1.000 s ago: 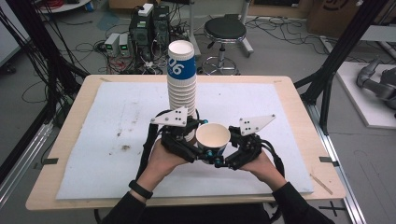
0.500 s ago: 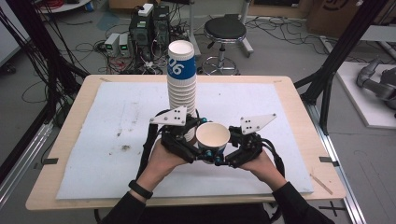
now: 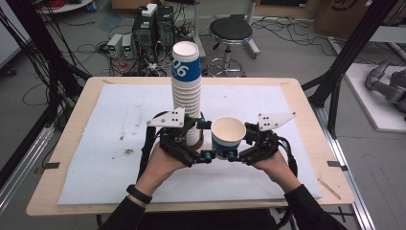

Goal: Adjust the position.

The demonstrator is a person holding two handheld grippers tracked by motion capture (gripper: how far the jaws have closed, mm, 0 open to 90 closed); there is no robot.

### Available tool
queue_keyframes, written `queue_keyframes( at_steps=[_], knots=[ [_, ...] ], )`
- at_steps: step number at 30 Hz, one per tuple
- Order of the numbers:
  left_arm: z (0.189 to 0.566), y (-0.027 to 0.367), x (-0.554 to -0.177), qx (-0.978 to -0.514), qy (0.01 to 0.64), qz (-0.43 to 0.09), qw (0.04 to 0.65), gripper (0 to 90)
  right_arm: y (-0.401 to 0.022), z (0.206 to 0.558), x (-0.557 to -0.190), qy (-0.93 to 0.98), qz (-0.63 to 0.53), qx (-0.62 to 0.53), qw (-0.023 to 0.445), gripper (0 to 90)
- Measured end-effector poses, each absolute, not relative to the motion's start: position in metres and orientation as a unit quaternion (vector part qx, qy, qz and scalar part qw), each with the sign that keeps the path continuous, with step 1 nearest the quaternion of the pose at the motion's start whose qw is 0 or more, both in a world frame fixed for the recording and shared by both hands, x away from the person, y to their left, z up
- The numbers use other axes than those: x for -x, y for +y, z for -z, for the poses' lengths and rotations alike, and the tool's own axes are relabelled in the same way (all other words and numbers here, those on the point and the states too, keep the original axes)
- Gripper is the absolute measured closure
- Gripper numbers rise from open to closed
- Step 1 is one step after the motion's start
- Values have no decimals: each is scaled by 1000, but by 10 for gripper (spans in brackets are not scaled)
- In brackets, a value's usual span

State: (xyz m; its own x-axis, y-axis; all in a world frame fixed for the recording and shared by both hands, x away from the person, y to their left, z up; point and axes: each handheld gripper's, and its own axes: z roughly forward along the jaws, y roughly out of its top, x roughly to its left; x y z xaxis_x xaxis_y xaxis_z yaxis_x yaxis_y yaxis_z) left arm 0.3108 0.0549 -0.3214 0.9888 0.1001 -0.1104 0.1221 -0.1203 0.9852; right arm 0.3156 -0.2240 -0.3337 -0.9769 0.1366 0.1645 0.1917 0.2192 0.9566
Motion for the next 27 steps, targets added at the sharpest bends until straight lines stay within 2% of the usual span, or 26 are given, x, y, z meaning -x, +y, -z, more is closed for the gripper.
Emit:
queue_keyframes(
  at_steps=[22, 27],
  knots=[
    [348, 30, -313, -769, 94, 24, 632, 80, -228, 328, -314, -759, 640, 112, 35, 254],
    [350, 27, -313, -769, 94, 31, 632, 131, -224, 329, -312, -761, 638, 111, 37, 254]
  ],
)
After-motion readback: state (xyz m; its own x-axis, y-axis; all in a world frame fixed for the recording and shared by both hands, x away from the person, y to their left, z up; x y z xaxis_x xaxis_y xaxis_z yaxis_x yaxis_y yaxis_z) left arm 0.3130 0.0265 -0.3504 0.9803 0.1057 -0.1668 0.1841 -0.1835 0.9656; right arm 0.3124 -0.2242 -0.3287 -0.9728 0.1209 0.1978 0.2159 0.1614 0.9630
